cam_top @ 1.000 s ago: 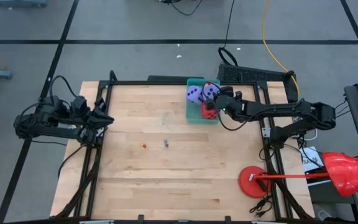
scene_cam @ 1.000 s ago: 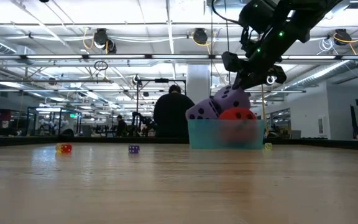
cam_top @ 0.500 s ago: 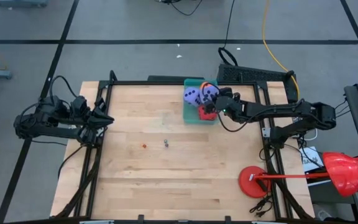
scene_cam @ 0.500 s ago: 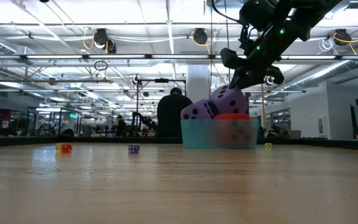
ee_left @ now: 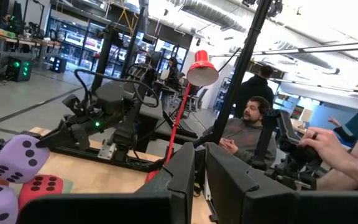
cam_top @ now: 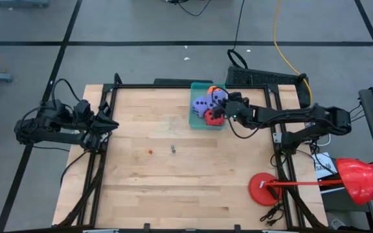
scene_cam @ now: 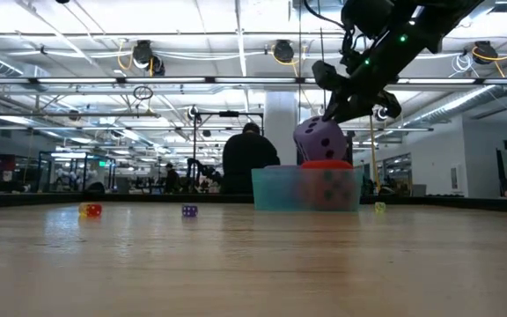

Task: Pick & Place Dice
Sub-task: Put the large purple die into the green bin, then put the light green die into the green bin

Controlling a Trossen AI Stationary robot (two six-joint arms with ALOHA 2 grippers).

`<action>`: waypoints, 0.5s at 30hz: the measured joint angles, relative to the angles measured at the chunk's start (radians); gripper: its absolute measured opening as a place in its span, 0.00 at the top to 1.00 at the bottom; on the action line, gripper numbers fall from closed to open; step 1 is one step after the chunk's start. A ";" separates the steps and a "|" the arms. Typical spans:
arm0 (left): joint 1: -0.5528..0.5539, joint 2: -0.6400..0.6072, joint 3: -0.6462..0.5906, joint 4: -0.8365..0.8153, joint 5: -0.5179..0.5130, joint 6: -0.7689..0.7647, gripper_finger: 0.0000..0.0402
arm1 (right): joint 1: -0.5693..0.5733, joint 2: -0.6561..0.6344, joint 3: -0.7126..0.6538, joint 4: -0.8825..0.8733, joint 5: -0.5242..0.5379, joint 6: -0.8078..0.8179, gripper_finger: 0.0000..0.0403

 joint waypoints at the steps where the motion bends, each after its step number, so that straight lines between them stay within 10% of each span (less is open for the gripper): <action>1: 0.000 0.000 0.000 0.000 0.000 0.000 0.88 | 0.000 -0.004 0.000 0.005 -0.008 0.000 0.81; 15: 0.000 0.000 0.000 0.000 0.000 0.000 0.88 | 0.013 -0.020 0.000 0.007 -0.015 0.001 0.57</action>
